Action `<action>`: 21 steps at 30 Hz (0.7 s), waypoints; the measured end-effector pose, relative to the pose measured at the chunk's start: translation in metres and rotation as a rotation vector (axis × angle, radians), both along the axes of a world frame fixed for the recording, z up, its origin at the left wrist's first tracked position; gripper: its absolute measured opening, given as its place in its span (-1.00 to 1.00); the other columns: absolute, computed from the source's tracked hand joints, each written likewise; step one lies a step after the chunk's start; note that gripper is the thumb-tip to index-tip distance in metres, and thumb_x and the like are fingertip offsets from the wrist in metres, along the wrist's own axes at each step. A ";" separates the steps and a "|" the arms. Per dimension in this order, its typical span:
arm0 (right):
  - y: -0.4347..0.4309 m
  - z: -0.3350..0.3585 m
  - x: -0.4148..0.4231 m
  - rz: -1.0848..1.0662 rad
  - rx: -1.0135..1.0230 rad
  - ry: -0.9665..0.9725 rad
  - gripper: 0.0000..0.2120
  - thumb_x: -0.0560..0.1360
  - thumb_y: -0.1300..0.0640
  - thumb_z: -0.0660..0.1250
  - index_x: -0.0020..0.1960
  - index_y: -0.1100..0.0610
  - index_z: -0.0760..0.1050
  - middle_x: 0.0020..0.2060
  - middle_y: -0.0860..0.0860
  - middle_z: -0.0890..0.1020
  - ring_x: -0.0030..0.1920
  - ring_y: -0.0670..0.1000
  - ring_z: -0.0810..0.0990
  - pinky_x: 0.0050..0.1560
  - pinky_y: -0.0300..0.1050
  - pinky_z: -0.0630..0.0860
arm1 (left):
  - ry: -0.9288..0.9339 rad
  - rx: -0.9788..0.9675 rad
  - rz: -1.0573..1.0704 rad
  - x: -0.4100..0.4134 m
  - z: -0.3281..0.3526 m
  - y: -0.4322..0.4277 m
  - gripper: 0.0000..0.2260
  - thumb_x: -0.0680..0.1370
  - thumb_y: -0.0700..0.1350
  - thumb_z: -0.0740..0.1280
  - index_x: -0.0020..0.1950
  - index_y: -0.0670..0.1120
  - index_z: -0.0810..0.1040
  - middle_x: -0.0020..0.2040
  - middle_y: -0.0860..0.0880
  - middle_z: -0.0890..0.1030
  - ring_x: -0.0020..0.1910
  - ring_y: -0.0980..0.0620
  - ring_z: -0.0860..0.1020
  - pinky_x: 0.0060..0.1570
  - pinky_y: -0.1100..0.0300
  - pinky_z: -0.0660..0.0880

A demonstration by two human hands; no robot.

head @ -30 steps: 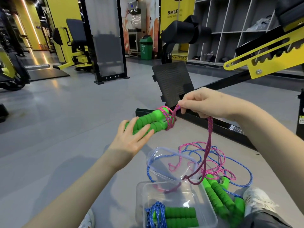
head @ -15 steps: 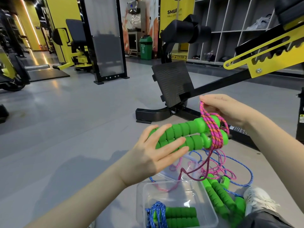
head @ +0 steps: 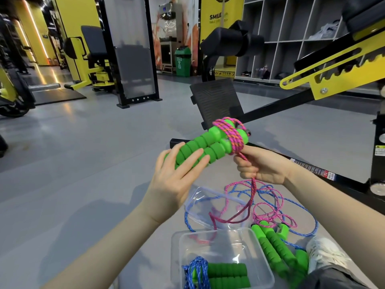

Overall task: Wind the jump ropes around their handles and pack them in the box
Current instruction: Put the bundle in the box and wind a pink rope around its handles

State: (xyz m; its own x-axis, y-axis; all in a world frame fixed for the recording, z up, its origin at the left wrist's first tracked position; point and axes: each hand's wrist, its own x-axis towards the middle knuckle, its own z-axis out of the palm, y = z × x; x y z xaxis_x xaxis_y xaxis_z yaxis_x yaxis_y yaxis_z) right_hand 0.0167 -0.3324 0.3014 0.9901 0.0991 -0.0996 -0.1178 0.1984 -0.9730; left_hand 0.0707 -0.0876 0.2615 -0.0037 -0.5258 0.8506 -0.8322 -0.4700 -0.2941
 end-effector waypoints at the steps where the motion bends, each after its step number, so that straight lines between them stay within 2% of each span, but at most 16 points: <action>1: 0.005 0.002 0.001 -0.010 -0.046 0.016 -0.73 0.60 0.08 0.07 -0.25 0.12 0.25 -0.53 -0.03 0.26 -0.56 -0.13 0.10 -0.56 -0.30 0.11 | 0.005 0.004 0.019 0.004 -0.001 0.001 -0.51 0.41 -0.43 0.26 0.32 -0.15 0.42 0.22 -0.13 0.58 0.18 -0.32 0.43 0.05 -0.11 0.37; 4: 0.017 0.009 0.006 -0.011 -0.173 0.042 -0.87 0.63 0.10 0.02 0.00 0.11 0.31 -0.54 -0.02 0.25 -0.55 -0.11 0.08 -0.56 -0.28 0.09 | 0.028 0.014 0.057 0.013 -0.003 0.004 -0.45 0.35 -0.44 0.27 0.33 -0.14 0.40 0.22 -0.14 0.58 0.18 -0.31 0.41 0.02 -0.06 0.34; 6: 0.021 0.012 0.006 0.011 -0.251 0.067 -0.77 0.64 0.09 0.01 0.13 0.15 0.37 -0.54 -0.02 0.25 -0.56 -0.11 0.09 -0.57 -0.28 0.13 | 0.035 0.020 0.073 0.016 -0.005 0.005 -0.45 0.35 -0.44 0.25 0.33 -0.14 0.40 0.22 -0.14 0.58 0.18 -0.30 0.40 0.01 -0.05 0.32; 9: 0.023 0.012 0.002 0.034 -0.339 0.117 -0.66 0.64 0.09 0.00 0.22 0.27 0.42 -0.52 0.01 0.28 -0.58 -0.10 0.12 -0.54 -0.25 0.19 | 0.042 0.032 0.152 0.025 -0.009 0.009 -0.43 0.34 -0.42 0.25 0.33 -0.13 0.39 0.22 -0.13 0.58 0.17 -0.29 0.39 0.02 -0.06 0.30; 12: 0.029 0.018 -0.004 0.099 -0.497 0.150 -0.67 0.63 0.12 0.01 0.20 0.30 0.42 -0.52 0.02 0.30 -0.58 -0.07 0.12 -0.46 -0.17 0.20 | -0.013 0.077 0.247 0.038 -0.011 0.020 -0.46 0.35 -0.41 0.22 0.32 -0.14 0.39 0.21 -0.13 0.59 0.16 -0.30 0.39 0.02 -0.10 0.29; 16: 0.044 0.033 -0.008 0.221 -0.767 0.127 -0.70 0.64 0.12 0.06 0.17 0.29 0.43 -0.49 0.04 0.33 -0.59 -0.06 0.17 -0.47 -0.17 0.36 | -0.035 0.149 0.270 0.040 -0.020 0.023 -0.60 0.52 -0.37 0.00 0.29 -0.17 0.41 0.17 -0.14 0.60 0.14 -0.30 0.39 0.01 -0.10 0.31; 18: 0.049 0.042 -0.010 0.283 -0.878 0.113 -0.72 0.64 0.12 0.08 0.16 0.29 0.45 -0.49 0.03 0.34 -0.60 -0.07 0.21 -0.47 -0.20 0.43 | -0.029 0.186 0.286 0.042 -0.023 0.022 -0.59 0.57 -0.33 -0.11 0.27 -0.17 0.41 0.16 -0.14 0.61 0.13 -0.30 0.39 0.00 -0.10 0.34; 21: 0.048 0.061 -0.017 0.318 -0.964 0.053 -0.73 0.62 0.11 0.13 0.08 0.29 0.49 -0.53 -0.02 0.34 -0.59 -0.08 0.23 -0.46 -0.21 0.45 | -0.063 0.259 0.302 0.046 -0.027 0.024 -0.56 0.58 -0.34 -0.16 0.27 -0.18 0.41 0.15 -0.15 0.61 0.13 -0.31 0.39 -0.02 -0.12 0.35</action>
State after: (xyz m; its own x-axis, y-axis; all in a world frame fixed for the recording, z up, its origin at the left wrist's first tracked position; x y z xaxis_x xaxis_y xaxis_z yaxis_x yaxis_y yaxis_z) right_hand -0.0005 -0.2840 0.3627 0.9238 0.2118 -0.3190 -0.0754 -0.7162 -0.6939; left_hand 0.1168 -0.0637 0.2346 0.1364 -0.7081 0.6928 -0.6446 -0.5945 -0.4807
